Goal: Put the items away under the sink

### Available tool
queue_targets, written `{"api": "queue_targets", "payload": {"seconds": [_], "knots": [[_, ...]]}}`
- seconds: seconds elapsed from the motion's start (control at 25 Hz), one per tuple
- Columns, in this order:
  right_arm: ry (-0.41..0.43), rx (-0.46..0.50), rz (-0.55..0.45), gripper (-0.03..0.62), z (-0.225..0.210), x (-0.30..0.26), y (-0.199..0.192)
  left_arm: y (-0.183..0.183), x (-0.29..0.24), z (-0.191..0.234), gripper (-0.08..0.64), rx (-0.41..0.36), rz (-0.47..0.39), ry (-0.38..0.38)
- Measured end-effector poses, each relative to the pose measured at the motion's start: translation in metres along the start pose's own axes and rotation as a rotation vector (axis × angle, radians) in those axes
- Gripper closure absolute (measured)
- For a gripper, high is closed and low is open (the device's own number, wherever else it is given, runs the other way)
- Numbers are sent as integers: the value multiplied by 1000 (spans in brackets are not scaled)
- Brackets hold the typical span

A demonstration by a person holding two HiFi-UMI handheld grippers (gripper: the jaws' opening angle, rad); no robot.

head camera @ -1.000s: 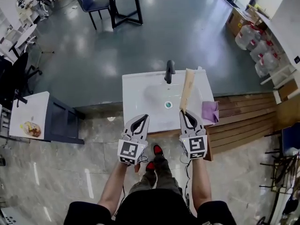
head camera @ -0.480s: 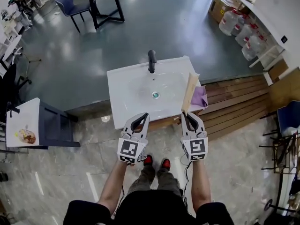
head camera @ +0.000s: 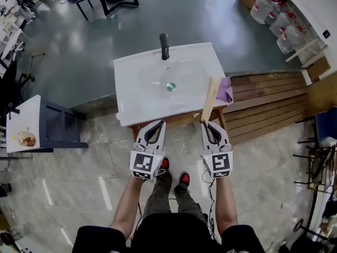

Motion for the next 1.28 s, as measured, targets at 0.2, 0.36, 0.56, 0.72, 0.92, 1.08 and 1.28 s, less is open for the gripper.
{"api": "queue_targets", "payload": {"seconds": [0.2, 0.36, 0.56, 0.72, 0.92, 1.08, 1.28], "knots": [[55, -19, 11, 557, 9, 22, -30, -24, 14, -27, 554, 5, 29, 25], [101, -34, 13, 557, 27, 34, -52, -49, 36, -39, 554, 9, 53, 57], [164, -52, 26, 557, 43, 52, -80, -75, 60, -52, 554, 20, 75, 119], [204, -59, 46, 557, 54, 63, -102, -94, 73, -57, 554, 32, 95, 158], [220, -75, 58, 557, 65, 70, -123, -113, 80, -62, 554, 38, 114, 159], [213, -99, 62, 557, 76, 70, -143, -137, 82, -62, 554, 40, 137, 147], [221, -96, 85, 557, 90, 73, -172, -165, 81, -63, 554, 30, 154, 124]]}}
Point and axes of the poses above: the fingertips, and each gripper's own axes: x backward along the fingers, z to its left, y out of its top, the point moved 3 cm from there along x, backward along the fingers, and after that the axes turned 12 degrees about -z, right-handed, at the moved point
